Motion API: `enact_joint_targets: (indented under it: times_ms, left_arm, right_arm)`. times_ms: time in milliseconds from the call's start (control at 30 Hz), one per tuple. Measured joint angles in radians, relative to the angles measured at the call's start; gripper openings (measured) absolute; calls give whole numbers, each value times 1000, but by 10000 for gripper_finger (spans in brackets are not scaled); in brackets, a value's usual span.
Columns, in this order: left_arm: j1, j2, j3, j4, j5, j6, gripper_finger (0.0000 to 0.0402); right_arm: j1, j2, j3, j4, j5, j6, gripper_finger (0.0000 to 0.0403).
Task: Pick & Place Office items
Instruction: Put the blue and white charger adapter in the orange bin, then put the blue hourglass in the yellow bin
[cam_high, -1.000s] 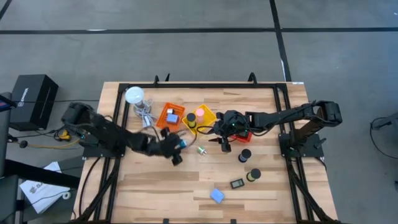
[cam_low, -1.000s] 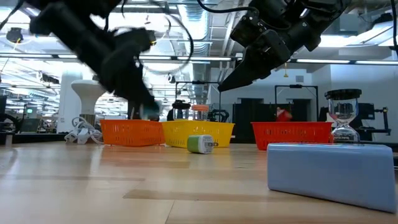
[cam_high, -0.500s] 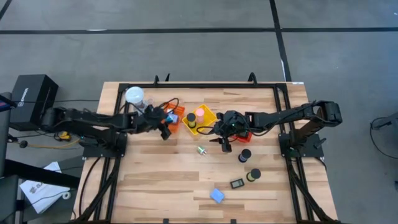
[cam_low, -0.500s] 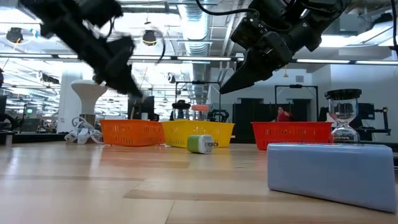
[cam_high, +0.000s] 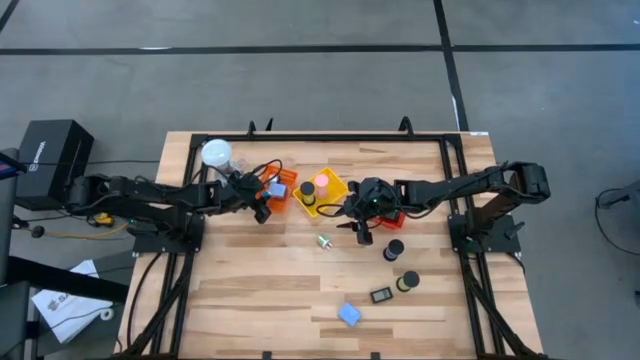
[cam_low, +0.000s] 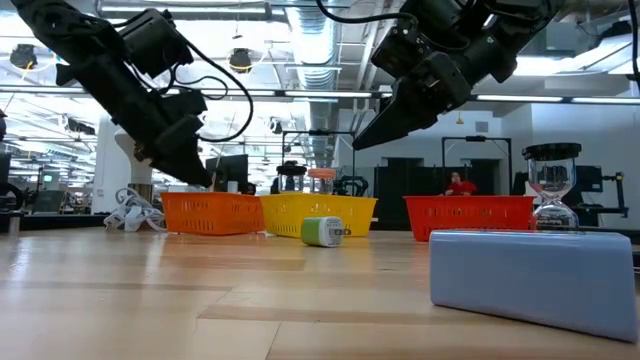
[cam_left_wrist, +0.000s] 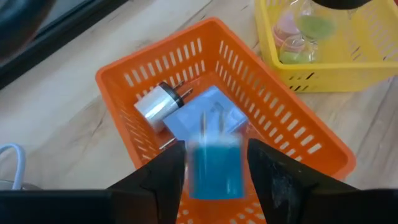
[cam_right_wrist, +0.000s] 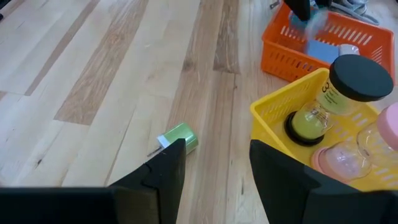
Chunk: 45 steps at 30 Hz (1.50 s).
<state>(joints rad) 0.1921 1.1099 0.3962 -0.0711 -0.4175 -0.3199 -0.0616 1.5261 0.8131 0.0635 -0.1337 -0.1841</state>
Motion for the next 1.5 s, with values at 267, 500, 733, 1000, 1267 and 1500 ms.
enact_joint_targets:
  times_ms: [267,500,733,1000,1267,1500]
  left_arm:
    - [-1,0,0,9,0,-12,194]
    - [-1,0,0,26,0,-74,196]
    - [-1,0,0,33,0,-81,188]
    - [-1,0,0,36,0,-114,186]
    - [-1,0,0,42,0,-109,187]
    - [-1,0,0,51,0,-108,186]
  right_arm:
    - [7,0,0,3,0,22,170]
    - [8,0,0,3,2,141,170]
    - [0,-5,0,-13,5,228,168]
    - [0,-130,101,-298,6,237,147]
    - [50,-220,219,-734,4,231,142]
    - [98,-177,232,-870,4,248,197]
